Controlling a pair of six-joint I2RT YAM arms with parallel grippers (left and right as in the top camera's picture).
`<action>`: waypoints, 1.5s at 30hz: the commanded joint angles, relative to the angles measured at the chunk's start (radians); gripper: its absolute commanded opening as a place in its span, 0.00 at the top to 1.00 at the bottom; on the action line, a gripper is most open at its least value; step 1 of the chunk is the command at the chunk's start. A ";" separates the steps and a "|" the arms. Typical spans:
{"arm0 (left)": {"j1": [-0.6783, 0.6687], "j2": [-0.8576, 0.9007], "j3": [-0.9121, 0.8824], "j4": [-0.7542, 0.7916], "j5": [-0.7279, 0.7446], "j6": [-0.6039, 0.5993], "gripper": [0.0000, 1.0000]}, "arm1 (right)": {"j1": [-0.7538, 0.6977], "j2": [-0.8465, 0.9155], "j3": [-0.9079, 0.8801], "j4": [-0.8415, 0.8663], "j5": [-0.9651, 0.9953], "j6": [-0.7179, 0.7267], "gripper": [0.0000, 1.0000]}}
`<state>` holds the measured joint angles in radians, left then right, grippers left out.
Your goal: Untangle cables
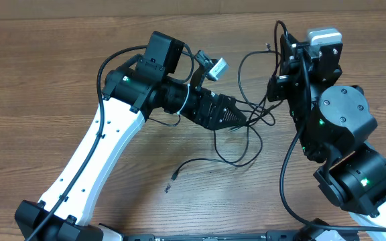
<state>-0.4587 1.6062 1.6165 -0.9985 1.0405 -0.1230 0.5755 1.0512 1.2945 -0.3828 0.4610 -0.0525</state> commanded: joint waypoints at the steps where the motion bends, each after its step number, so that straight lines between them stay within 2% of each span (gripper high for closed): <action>1: 0.001 0.000 0.023 0.046 0.056 -0.005 0.00 | -0.006 -0.012 0.030 -0.002 -0.003 0.003 0.96; 7: 0.007 0.002 0.023 0.198 0.014 -0.188 0.00 | -0.006 -0.012 0.030 -0.013 -0.104 0.026 0.96; 13: 0.006 0.002 0.022 0.201 -0.248 -0.354 0.00 | -0.006 -0.012 0.030 -0.018 -0.122 0.049 0.96; 15: 0.006 0.002 0.022 0.192 -0.343 -0.373 0.00 | -0.006 -0.012 0.030 -0.016 -0.161 0.050 0.96; 19: 0.004 0.004 0.022 0.173 -0.435 -0.373 0.00 | -0.006 -0.012 0.030 -0.016 -0.203 0.053 0.96; 26: -0.008 0.034 0.021 0.124 -0.535 -0.372 0.10 | -0.006 -0.013 0.030 -0.017 -0.266 0.063 0.96; 28: -0.007 0.053 0.021 0.108 -0.543 -0.372 0.16 | -0.006 -0.013 0.030 -0.020 -0.266 0.084 0.96; 30: -0.007 0.073 0.021 0.088 -0.555 -0.371 0.28 | -0.006 -0.013 0.030 -0.024 -0.265 0.083 0.96; 33: -0.007 0.101 0.021 0.043 -0.613 -0.371 0.64 | -0.006 -0.013 0.030 -0.031 -0.264 0.083 0.96; 36: -0.005 0.124 0.021 -0.008 -0.696 -0.371 0.96 | -0.006 -0.013 0.030 -0.039 -0.262 0.082 0.96; 40: -0.005 0.139 0.021 -0.088 -0.861 -0.377 0.96 | -0.006 -0.013 0.030 -0.046 -0.254 0.082 0.96; 45: 0.008 0.139 0.021 -0.216 -1.132 -0.467 0.96 | -0.006 -0.013 0.030 -0.061 -0.185 0.082 0.96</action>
<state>-0.4587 1.7378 1.6192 -1.1652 0.1577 -0.5190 0.5758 1.0512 1.2945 -0.4450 0.2119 0.0227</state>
